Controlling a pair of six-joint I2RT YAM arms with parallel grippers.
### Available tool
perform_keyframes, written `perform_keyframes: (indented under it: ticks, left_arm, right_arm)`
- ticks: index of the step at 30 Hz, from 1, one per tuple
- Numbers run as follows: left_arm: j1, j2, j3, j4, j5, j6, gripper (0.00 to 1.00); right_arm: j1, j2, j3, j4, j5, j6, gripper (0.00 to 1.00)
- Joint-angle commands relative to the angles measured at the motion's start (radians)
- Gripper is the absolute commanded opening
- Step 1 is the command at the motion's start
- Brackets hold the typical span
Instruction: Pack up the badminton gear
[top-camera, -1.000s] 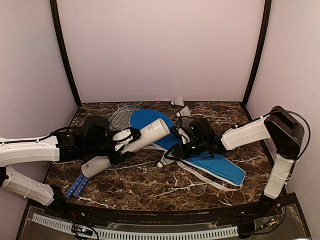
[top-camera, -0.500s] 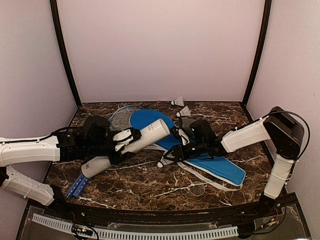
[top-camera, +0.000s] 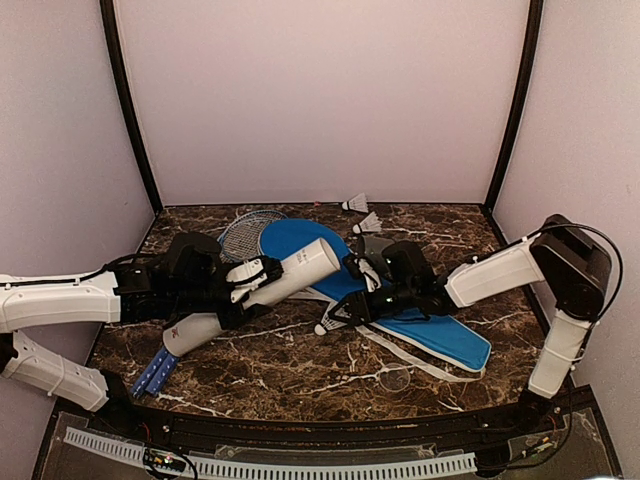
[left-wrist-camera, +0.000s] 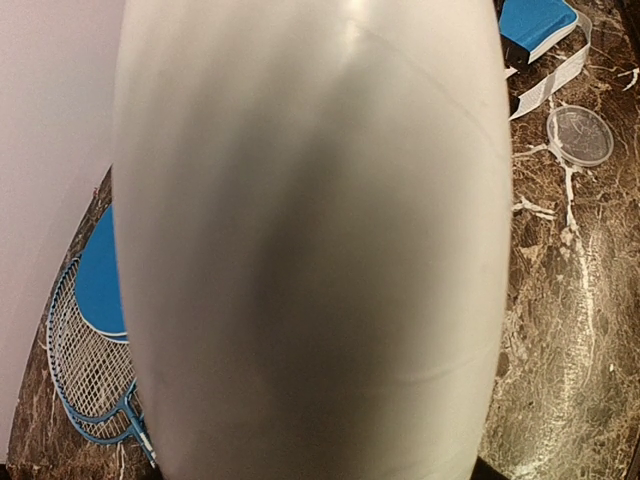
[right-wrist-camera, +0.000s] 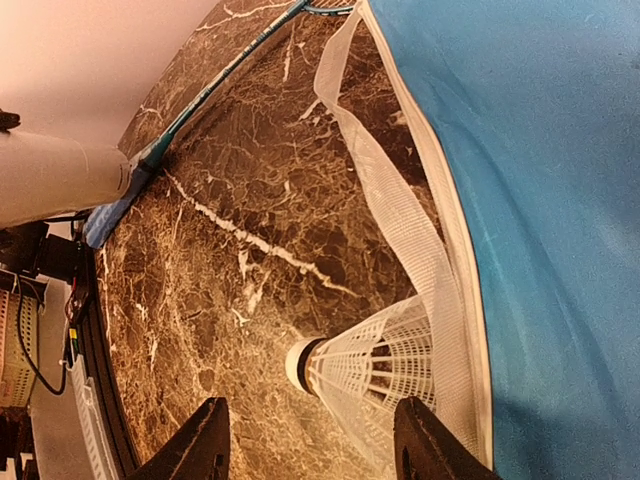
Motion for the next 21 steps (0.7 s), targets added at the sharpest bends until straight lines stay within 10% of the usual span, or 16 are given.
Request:
perform_keyframes:
  ticks: [1,6,8,12,21]
  left_arm:
    - [0.002,-0.031,0.019,0.018,0.001,-0.004,0.58]
    - [0.005,-0.039,0.019,0.022,-0.031,-0.013,0.58]
    - [0.024,-0.043,0.023,0.025,-0.037,-0.03,0.58]
    - [0.071,-0.076,0.027,0.03,-0.001,-0.051,0.58]
    - [0.089,-0.107,0.016,0.036,-0.01,-0.042,0.58]
  right_arm:
    - [0.005,-0.083,-0.032,0.05,-0.01,-0.014,0.56]
    - [-0.015,-0.159,-0.068,0.025,-0.01,-0.014,0.56]
    - [-0.031,-0.188,-0.085,0.002,0.109,0.017,0.82]
    - [-0.095,-0.313,-0.143,-0.044,0.318,0.063,0.99]
    - [-0.172,-0.527,-0.213,-0.166,0.552,0.126,1.0]
